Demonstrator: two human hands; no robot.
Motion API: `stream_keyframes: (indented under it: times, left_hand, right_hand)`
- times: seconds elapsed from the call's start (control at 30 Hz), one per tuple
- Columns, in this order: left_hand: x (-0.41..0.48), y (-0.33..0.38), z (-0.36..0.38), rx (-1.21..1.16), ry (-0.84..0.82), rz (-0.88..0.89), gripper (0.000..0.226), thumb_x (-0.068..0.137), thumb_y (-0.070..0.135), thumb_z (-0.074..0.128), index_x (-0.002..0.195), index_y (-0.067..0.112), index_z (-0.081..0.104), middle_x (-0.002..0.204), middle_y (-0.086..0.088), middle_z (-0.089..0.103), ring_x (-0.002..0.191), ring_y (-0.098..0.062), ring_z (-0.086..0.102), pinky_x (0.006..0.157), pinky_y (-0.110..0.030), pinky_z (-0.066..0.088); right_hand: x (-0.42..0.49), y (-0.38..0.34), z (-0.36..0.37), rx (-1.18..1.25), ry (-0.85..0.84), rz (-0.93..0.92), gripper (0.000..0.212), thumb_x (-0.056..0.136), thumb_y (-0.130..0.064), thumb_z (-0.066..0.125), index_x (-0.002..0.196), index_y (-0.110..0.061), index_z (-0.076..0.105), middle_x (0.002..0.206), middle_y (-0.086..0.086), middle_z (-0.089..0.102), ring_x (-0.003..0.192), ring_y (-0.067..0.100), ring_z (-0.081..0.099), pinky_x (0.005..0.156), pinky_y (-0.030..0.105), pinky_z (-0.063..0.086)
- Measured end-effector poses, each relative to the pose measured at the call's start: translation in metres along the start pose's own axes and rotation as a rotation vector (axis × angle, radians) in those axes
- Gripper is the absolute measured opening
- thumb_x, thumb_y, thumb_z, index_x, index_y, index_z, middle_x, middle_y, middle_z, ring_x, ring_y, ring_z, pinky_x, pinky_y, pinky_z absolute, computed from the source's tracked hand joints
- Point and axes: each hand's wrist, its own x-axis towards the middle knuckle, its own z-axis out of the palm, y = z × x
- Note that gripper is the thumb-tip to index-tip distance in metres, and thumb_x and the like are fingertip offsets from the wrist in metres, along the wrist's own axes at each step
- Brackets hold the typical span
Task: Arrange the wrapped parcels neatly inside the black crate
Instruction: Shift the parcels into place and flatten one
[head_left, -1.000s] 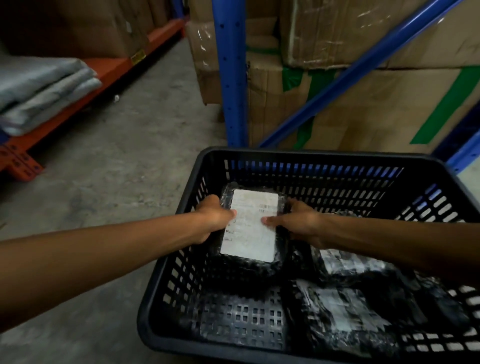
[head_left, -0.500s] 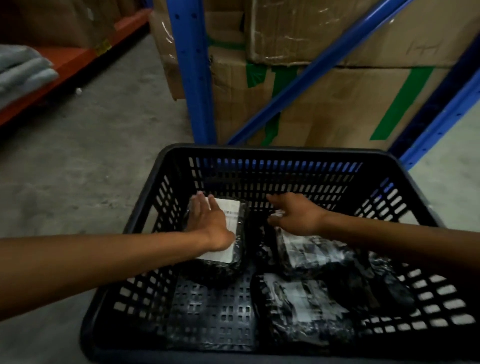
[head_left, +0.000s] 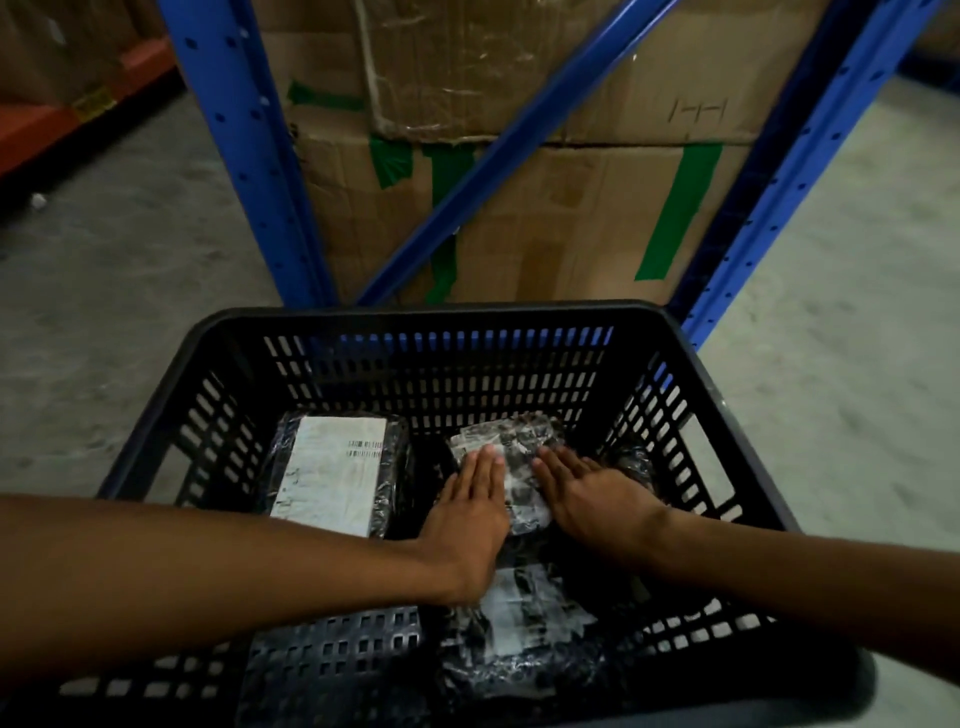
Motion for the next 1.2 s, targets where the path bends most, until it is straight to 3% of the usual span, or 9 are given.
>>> stream_keyframes:
  times: [0.1,0.17,0.27,0.4,0.5,0.7,0.97,1.07,1.2]
  left_hand:
    - [-0.002,-0.015,-0.022,-0.047,-0.102,0.112,0.104,0.091,0.032,0.059,0.154,0.001,-0.017,0.163,-0.017,-0.021,0.153,-0.032,-0.015,0.127,-0.039,0.009]
    - [-0.005,-0.029,-0.051,-0.155,-0.149,0.191,0.092,0.089,0.036,0.062,0.158,0.007,0.009,0.164,-0.018,0.017,0.15,-0.033,0.024,0.121,-0.039,0.031]
    - [-0.027,-0.059,-0.111,-0.468,-0.12,0.176,0.05,0.08,0.042,0.072,0.125,0.023,0.061,0.117,-0.001,0.068,0.106,-0.023,0.065,0.09,-0.036,0.051]
    - [-0.068,-0.089,-0.147,-1.208,0.003,-0.048,0.041,0.073,0.053,0.069,0.096,0.02,0.079,0.099,-0.001,0.078,0.093,-0.021,0.069,0.087,-0.037,0.05]
    - [-0.09,-0.1,-0.125,-1.513,-0.027,-0.293,0.045,0.085,0.058,0.057,0.106,0.022,0.075,0.103,-0.008,0.075,0.094,-0.025,0.067,0.084,-0.038,0.053]
    - [-0.123,-0.112,-0.08,-1.384,-0.1,-0.472,0.04,0.079,0.013,0.08,0.118,0.013,0.072,0.112,-0.005,0.078,0.11,-0.022,0.07,0.105,-0.043,0.05]
    - [-0.096,-0.163,-0.089,-0.907,0.384,-0.46,0.037,0.088,0.024,0.07,0.123,0.012,0.065,0.115,0.002,0.071,0.102,-0.017,0.068,0.088,-0.026,0.053]
    - [-0.074,-0.168,-0.082,-0.565,0.086,-0.458,0.075,0.094,0.03,0.059,0.154,0.003,0.024,0.155,-0.016,0.04,0.139,-0.029,0.046,0.113,-0.033,0.04]
    - [-0.059,-0.162,-0.08,-0.458,-0.052,-0.512,0.088,0.101,0.032,0.046,0.152,-0.007,-0.015,0.164,-0.024,-0.007,0.153,-0.035,0.013,0.123,-0.035,0.021]
  right_hand:
    - [0.002,0.004,-0.013,0.0,-0.155,-0.035,0.056,0.099,-0.004,0.035,0.151,0.009,0.018,0.157,0.031,0.023,0.142,0.044,0.033,0.112,0.047,0.038]
    - [-0.001,0.024,-0.044,0.227,-0.1,-0.094,0.048,0.092,-0.014,0.056,0.137,-0.003,0.047,0.135,0.016,0.058,0.117,0.032,0.062,0.096,0.036,0.053]
    - [-0.014,0.066,-0.104,0.733,-0.11,-0.075,0.036,0.08,-0.022,0.072,0.115,-0.019,0.063,0.103,0.001,0.071,0.079,0.008,0.065,0.072,0.023,0.053]
    - [-0.024,0.078,-0.133,1.784,-0.074,0.089,0.03,0.084,-0.024,0.069,0.113,-0.018,0.064,0.119,0.012,0.07,0.107,0.027,0.065,0.093,0.045,0.051]
    - [-0.013,0.041,-0.123,2.138,-0.213,0.319,0.056,0.079,-0.041,0.072,0.126,-0.013,0.064,0.129,0.017,0.066,0.116,0.034,0.063,0.102,0.051,0.048]
    - [0.009,-0.04,-0.109,2.008,-0.322,0.388,0.031,0.08,0.003,0.073,0.11,-0.006,0.072,0.108,0.011,0.078,0.105,0.029,0.072,0.1,0.048,0.052]
    - [0.081,-0.068,-0.136,1.995,-0.112,0.43,0.023,0.089,-0.015,0.069,0.112,-0.011,0.069,0.105,0.006,0.077,0.089,0.019,0.074,0.07,0.031,0.061]
    - [0.102,-0.089,-0.131,1.824,-0.073,0.379,0.034,0.096,-0.011,0.059,0.13,-0.008,0.058,0.133,0.014,0.063,0.116,0.027,0.063,0.09,0.025,0.054]
    - [0.107,-0.093,-0.121,1.821,-0.126,0.344,0.058,0.099,-0.026,0.054,0.149,-0.016,0.027,0.136,0.002,0.058,0.103,0.012,0.057,0.071,0.01,0.051]
